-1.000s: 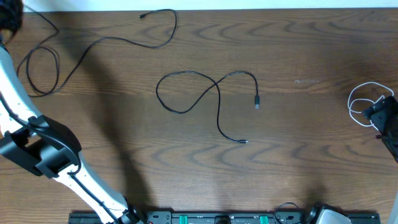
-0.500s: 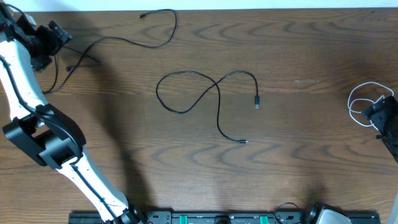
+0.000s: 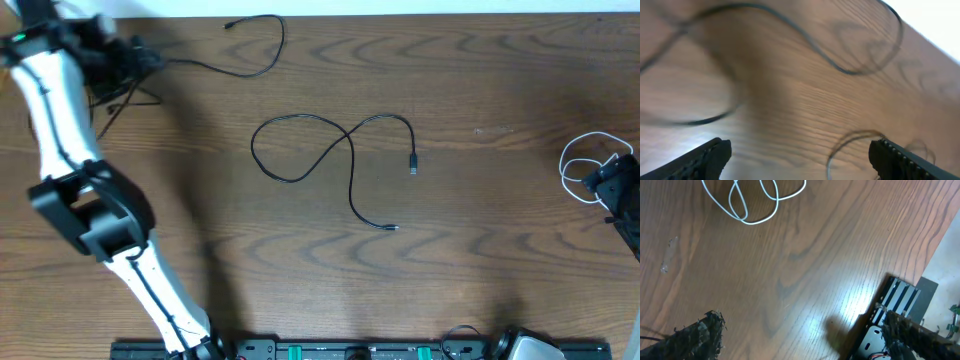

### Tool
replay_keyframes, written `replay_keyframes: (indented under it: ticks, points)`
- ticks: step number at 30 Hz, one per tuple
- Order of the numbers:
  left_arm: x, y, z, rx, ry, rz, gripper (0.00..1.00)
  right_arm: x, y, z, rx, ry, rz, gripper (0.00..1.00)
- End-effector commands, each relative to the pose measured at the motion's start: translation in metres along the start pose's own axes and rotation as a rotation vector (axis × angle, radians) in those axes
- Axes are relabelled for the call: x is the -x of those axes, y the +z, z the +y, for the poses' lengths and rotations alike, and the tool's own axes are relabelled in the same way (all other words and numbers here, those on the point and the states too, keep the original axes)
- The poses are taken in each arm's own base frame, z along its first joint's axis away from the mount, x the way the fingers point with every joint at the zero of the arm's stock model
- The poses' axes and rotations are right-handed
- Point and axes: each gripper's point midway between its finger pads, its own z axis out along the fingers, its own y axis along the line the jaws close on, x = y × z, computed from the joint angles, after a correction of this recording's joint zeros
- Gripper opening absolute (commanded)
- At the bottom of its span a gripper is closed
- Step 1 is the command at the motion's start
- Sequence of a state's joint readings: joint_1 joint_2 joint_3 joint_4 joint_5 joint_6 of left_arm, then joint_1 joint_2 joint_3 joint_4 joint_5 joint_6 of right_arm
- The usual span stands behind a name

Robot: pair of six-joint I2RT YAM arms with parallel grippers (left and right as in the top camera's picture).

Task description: Untangle cables

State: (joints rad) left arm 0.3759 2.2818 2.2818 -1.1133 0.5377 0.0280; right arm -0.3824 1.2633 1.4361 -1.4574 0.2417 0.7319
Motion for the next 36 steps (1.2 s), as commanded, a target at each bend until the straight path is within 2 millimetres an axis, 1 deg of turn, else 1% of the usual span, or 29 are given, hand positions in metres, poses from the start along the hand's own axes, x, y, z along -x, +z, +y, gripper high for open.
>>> replay_keyframes:
  ticks: [1,5,10,12,14,15,16,17,18,20,22,23,26,32,36]
  points:
    - [-0.005,0.015,-0.044,0.077,0.192,0.010,0.93,0.002,0.000,-0.002,-0.008,0.020,-0.008,0.99]
    - [-0.016,0.036,-0.073,0.190,0.296,0.034,0.93,0.002,0.000,-0.002,-0.008,0.020,-0.008,0.99]
    - [-0.035,0.060,-0.112,0.213,0.394,0.071,0.93,0.002,0.000,-0.002,-0.008,0.020,-0.008,0.99]
    - [-0.043,0.071,-0.122,0.219,0.419,0.087,0.93,0.002,0.000,-0.002,-0.008,0.020,-0.008,0.99]
    - [-0.049,0.081,-0.125,0.225,0.432,0.105,0.93,0.002,0.000,-0.002,-0.008,0.020,-0.008,0.99]
    - [-0.053,0.086,-0.128,0.223,0.439,0.116,0.89,0.002,0.000,-0.002,-0.008,0.020,-0.008,0.99]
    - [-0.056,0.092,-0.128,0.223,0.441,0.128,0.86,0.002,0.000,-0.002,-0.008,0.020,-0.007,0.99]
    - [-0.057,0.095,-0.128,0.223,0.444,0.135,0.78,0.002,0.000,-0.002,-0.008,0.020,-0.008,0.99]
    - [-0.060,0.100,-0.127,0.223,0.444,0.146,0.67,0.002,0.000,-0.002,-0.008,0.020,-0.008,0.99]
    - [-0.064,0.110,-0.123,0.227,0.441,0.165,0.38,0.002,0.000,-0.002,-0.008,0.020,-0.008,0.99]
    - [-0.067,0.120,-0.117,0.236,0.430,0.182,0.21,0.002,0.000,-0.002,-0.008,0.020,-0.008,0.99]
    - [-0.064,0.129,-0.106,0.279,0.395,0.171,0.08,0.002,0.000,-0.002,-0.008,0.020,-0.008,0.99]
    - [-0.057,0.142,-0.093,0.338,0.378,0.143,0.08,0.002,0.000,-0.002,-0.008,0.020,-0.008,0.99]
    - [-0.048,0.173,-0.088,0.326,0.353,0.097,0.08,0.002,0.000,-0.002,-0.008,0.020,-0.008,0.99]
    - [-0.051,0.193,-0.080,0.325,0.339,0.098,0.07,0.002,0.000,-0.002,-0.008,0.020,-0.008,0.99]
